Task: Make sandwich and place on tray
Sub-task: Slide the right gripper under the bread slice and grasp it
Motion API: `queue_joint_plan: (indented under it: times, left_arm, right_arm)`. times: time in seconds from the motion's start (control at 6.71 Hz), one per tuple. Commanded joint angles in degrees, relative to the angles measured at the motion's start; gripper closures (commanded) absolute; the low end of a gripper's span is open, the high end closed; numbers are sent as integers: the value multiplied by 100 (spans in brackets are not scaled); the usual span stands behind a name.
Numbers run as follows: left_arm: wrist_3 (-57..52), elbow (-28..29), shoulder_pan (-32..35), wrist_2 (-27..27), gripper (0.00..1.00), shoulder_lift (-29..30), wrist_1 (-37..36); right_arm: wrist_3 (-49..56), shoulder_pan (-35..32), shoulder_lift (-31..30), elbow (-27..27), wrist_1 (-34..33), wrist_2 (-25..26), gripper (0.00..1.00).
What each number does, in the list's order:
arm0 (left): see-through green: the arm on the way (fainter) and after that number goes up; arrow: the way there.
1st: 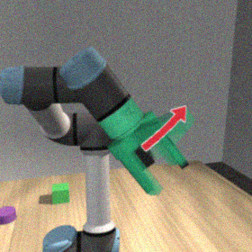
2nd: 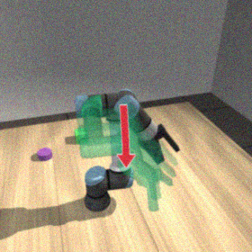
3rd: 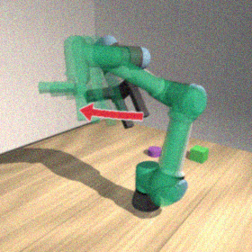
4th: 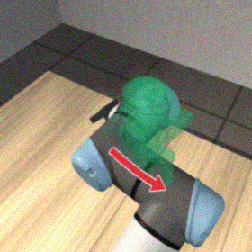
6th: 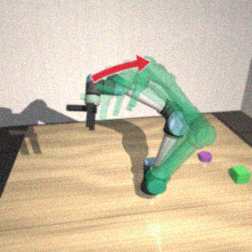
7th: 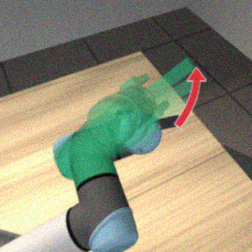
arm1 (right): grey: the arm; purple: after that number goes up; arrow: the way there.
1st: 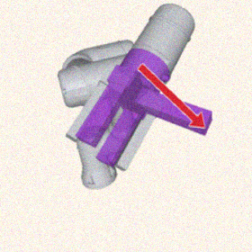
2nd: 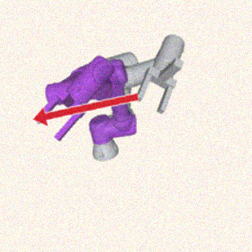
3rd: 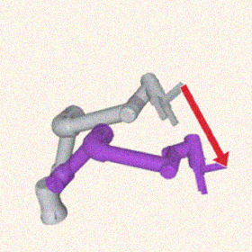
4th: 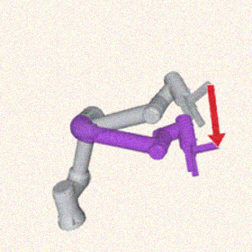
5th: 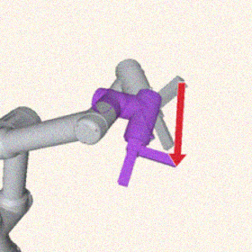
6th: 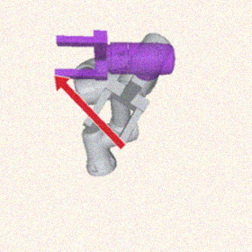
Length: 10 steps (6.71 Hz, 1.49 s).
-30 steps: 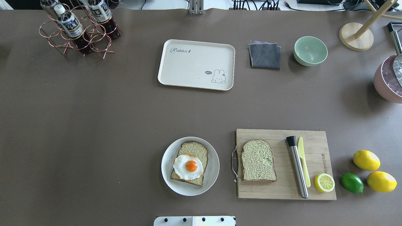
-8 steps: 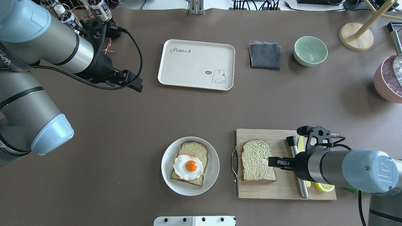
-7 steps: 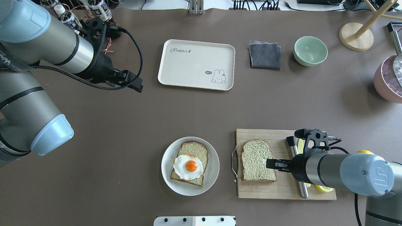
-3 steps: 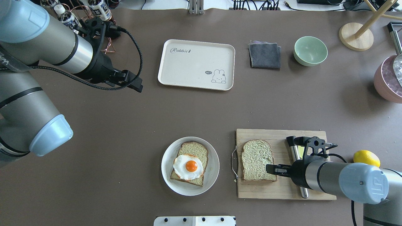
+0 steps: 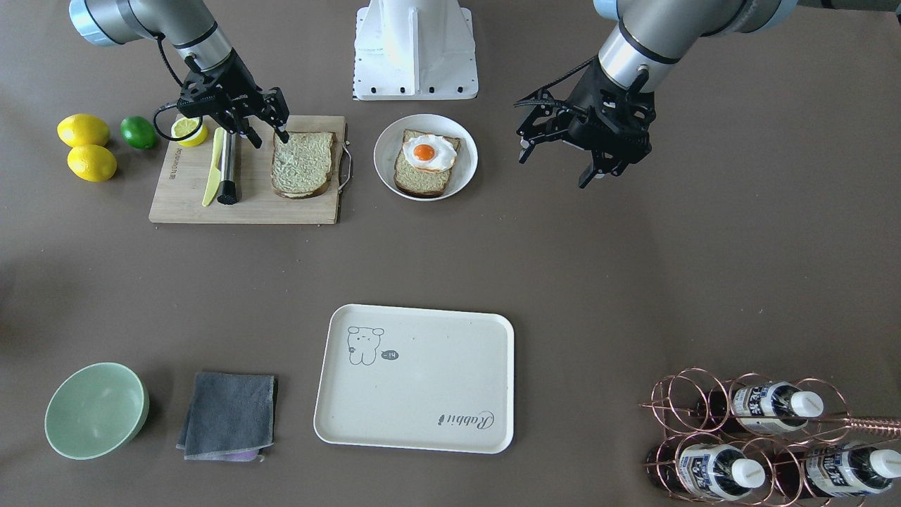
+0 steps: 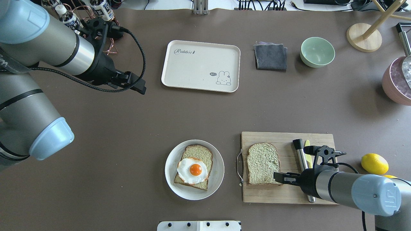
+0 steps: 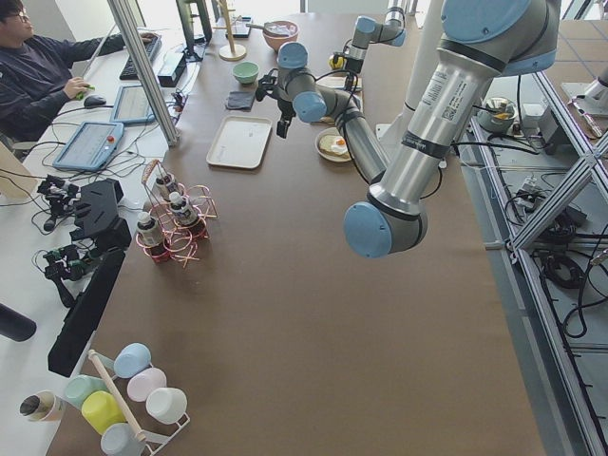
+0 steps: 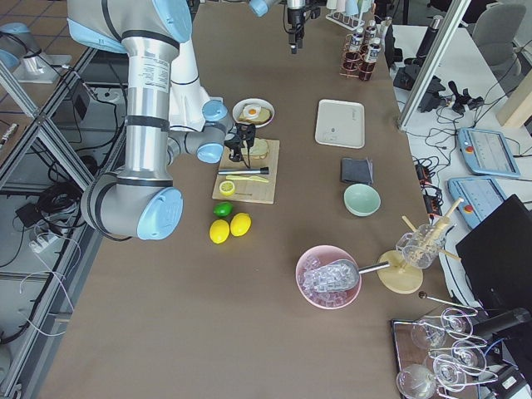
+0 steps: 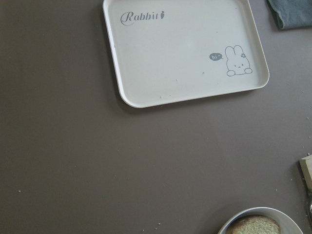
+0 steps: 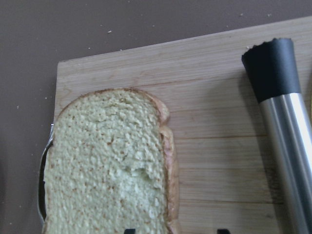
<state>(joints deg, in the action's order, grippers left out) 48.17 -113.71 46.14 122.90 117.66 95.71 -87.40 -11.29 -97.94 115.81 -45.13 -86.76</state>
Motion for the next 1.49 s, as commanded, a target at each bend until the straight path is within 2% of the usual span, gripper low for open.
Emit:
queue_joint_plan:
  times: [0.0,0.15,0.74,0.89,1.04,1.34]
  left_arm:
    - [9,-55,0,6,2,-6,0]
    - [9,-55,0,6,2,-6,0]
    - [9,-37,0,6,2,3,0]
    - [9,-37,0,6,2,11,0]
    - [9,-37,0,6,2,11,0]
    - [9,-46,0,6,2,12,0]
  right_arm:
    - [-32,40,-23,-59,154,54,41]
    - [-40,66,-6,-50,154,71,44]
    - [-49,215,38,-50,127,238,45]
    - [-49,242,38,-50,127,265,62]
    - [-58,268,38,-50,119,335,100]
    - [-49,277,-14,72,119,371,100]
